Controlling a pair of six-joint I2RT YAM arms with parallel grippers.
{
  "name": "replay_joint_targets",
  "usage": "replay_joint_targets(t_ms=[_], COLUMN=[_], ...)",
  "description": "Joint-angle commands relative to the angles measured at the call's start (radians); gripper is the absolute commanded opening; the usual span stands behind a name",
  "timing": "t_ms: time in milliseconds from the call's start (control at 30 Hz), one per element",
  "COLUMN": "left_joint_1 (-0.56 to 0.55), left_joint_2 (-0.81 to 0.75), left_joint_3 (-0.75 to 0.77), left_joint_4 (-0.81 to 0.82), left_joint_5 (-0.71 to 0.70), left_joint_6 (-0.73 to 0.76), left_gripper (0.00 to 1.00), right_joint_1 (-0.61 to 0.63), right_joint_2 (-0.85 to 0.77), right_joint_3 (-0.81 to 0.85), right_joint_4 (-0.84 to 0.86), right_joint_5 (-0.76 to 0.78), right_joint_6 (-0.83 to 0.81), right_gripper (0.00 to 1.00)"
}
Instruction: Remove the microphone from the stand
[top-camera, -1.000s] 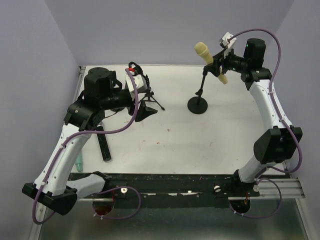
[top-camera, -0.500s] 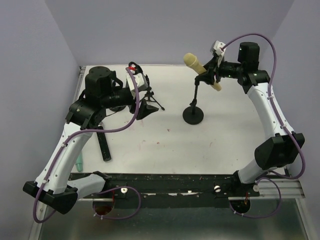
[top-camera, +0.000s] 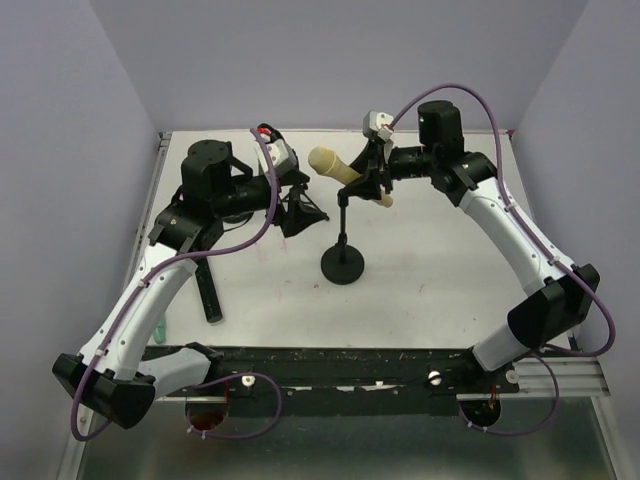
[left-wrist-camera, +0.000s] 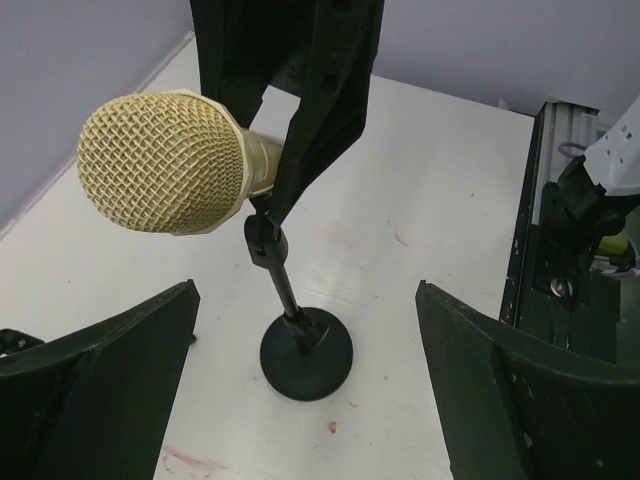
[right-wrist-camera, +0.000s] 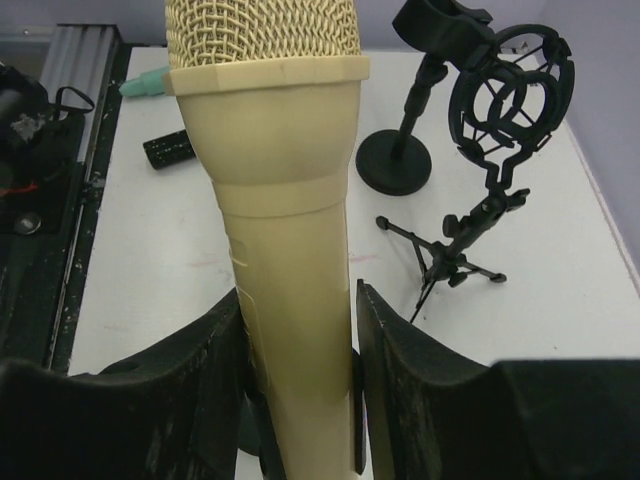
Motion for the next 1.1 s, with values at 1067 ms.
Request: replay_joint_targets(t_ms=[1067], left_joint_1=[-0.029], left_joint_2=[0.164], left_joint_3=[-0.071], left_joint_4=[0.562], left_joint_5=[0.111], left_joint_6=[-0.351], left_gripper=[0.96], right_joint_1=[0.013], right_joint_2=[-0.119], right_joint_3=[-0.137], right_joint_4=[0.152], right_joint_5=[0.061], right_joint_6=[0.169], right_gripper=[0.80])
